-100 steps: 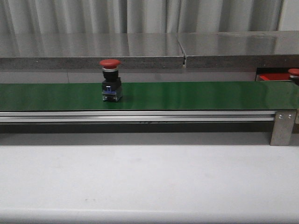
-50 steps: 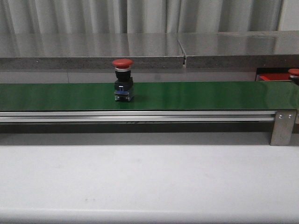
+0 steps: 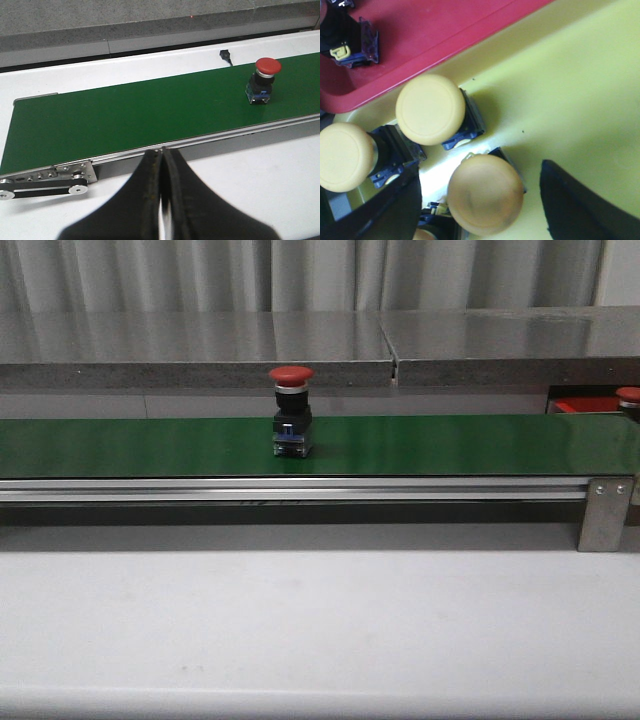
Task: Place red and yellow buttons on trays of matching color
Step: 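Carry the yellow button to the yellow tray and release it, then lower the right gripper onto the red button on the belt and grasp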
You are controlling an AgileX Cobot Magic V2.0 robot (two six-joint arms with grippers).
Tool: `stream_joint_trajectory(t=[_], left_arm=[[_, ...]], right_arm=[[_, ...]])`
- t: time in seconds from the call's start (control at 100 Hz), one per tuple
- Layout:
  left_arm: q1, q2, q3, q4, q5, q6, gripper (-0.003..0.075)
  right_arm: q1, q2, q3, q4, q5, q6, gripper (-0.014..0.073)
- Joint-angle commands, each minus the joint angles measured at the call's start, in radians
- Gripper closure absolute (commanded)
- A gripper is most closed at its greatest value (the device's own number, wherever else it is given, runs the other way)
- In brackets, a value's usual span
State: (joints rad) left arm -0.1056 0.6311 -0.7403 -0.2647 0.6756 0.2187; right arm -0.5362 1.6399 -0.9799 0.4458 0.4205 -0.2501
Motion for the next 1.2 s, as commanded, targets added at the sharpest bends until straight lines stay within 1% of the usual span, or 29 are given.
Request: stream_joint_trajectory(t=[0.0,0.22,0.43,0.76,0.97,1.07,1.19], left_arm=[[-0.008,-0.002,-0.026,-0.015,-0.069,-0.001,0.0741],[-0.008,-0.002,-0.026,-0.015,-0.069,-0.001,0.0741],[-0.008,-0.002,-0.026,-0.015,-0.069,-0.001,0.0741],[-0.008,-0.002,-0.026,-0.015,-0.069,-0.001,0.0741],[-0.008,-0.002,-0.026,-0.015,-0.069,-0.001,0.0741],[-0.008,-0.002,-0.026,-0.015,-0.069,-0.001,0.0741],[-0.008,-0.002,-0.026,-0.015,-0.069,-0.001,0.0741]], right_arm=[[-0.009,-0.048,-0.022,0.009,-0.044,-0.007,0.0082],[-0.007,-0.123,-0.022,-0.002,-0.054,-0.019,0.0082],[0.041,-0.216,-0.022,-0.039,-0.054,-0.026,0.0082],[0.196,-0.327,-0.022,-0.085,-0.047,-0.026,0.0082],[0.285,-0.339,-0.023,-0.092,-0.009,-0.029,0.0082],[0.332,-0.339,-0.026,-0.094,0.014,-0.062,0.0082],[0.392,-0.337,-0.037,-0.095,0.04,-0.069,0.0082]])
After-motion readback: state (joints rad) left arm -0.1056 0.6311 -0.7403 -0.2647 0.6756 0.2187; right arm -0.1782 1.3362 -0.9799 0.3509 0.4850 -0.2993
